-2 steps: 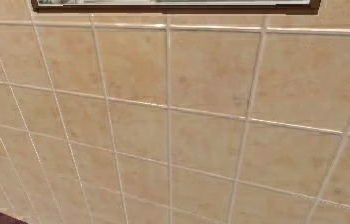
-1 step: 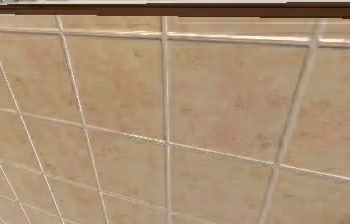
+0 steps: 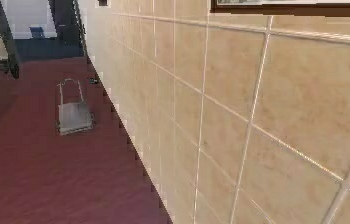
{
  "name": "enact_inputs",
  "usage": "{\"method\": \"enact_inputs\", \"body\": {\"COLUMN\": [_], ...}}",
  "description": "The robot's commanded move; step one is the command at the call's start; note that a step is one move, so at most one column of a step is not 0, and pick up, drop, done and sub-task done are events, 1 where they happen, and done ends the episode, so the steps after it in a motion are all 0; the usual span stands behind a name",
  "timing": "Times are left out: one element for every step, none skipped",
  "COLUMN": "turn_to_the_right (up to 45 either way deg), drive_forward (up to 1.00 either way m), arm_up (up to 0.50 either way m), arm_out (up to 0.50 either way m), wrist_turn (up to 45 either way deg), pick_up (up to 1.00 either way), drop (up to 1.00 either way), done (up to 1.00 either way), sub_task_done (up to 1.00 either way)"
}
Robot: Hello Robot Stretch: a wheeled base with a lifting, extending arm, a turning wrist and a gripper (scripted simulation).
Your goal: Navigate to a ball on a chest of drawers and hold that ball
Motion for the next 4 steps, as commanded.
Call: {"method": "enact_inputs", "body": {"turn_to_the_right": [-45.0,-45.0,-21.0,0.0], "drive_forward": [0.0,0.0,0.0,0.05], "arm_up": [0.0,0.0,0.0,0.0], "arm_out": [0.0,0.0,0.0,0.0], "wrist_turn": [0.0,0.0,0.0,0.0], "pick_up": [0.0,0.0,0.0,0.0], "drop": [0.0,0.0,0.0,0.0], "done": [0.0,0.0,0.0,0.0], "sub_task_done": [0.0,0.0,0.0,0.0]}}
